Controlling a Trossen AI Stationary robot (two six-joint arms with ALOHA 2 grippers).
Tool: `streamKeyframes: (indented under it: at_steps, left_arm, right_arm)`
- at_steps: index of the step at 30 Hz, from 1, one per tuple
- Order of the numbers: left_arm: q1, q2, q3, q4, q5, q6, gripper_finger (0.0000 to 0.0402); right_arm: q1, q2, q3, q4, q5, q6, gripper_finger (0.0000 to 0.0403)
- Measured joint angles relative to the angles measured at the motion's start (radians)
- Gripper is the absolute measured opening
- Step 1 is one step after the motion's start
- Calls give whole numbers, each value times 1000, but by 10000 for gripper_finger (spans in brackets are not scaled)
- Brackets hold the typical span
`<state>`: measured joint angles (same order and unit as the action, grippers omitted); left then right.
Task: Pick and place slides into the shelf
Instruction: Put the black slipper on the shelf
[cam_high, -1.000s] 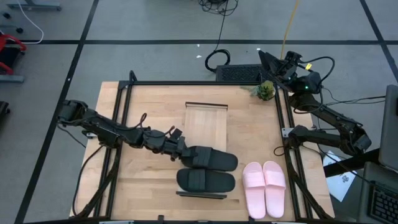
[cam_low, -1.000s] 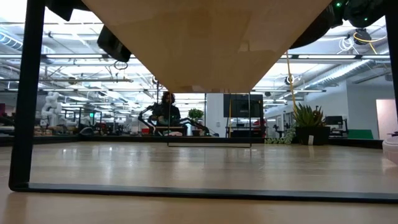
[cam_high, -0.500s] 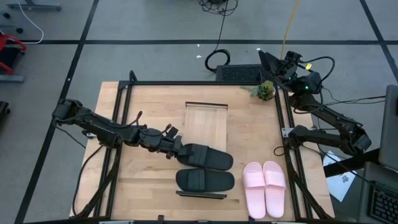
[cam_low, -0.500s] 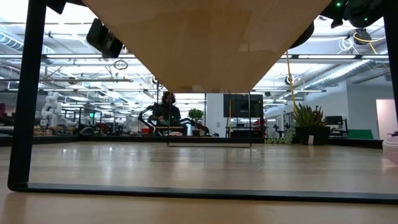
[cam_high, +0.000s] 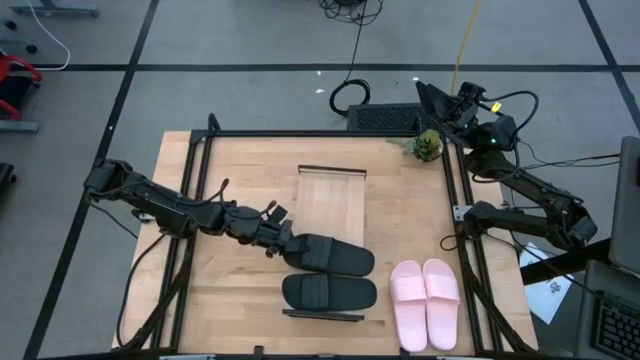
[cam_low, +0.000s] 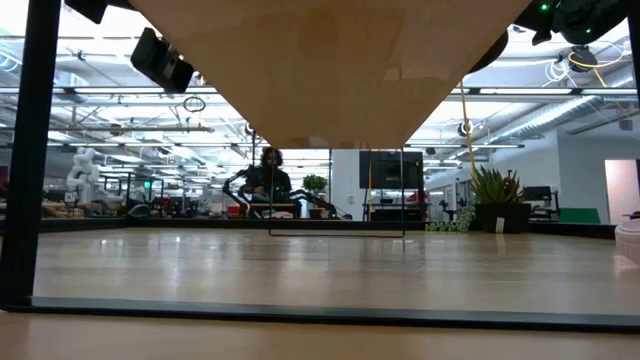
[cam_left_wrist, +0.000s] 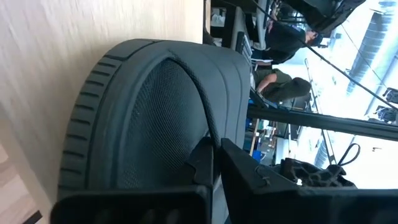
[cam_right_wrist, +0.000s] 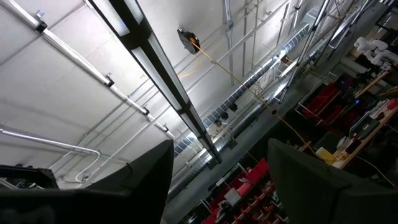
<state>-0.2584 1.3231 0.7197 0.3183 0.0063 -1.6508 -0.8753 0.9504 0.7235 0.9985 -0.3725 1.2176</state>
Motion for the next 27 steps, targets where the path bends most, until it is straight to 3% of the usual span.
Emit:
streamKeyframes:
  at_steps: [19,27]
  left_arm:
    - [0,-3,0,0,-3,23,130]
    - [-2,-50,-2,0,-33,53,158]
  right_arm:
    - [0,0,0,4,-24,1,247]
    - [10,0,0,7,-26,1,247]
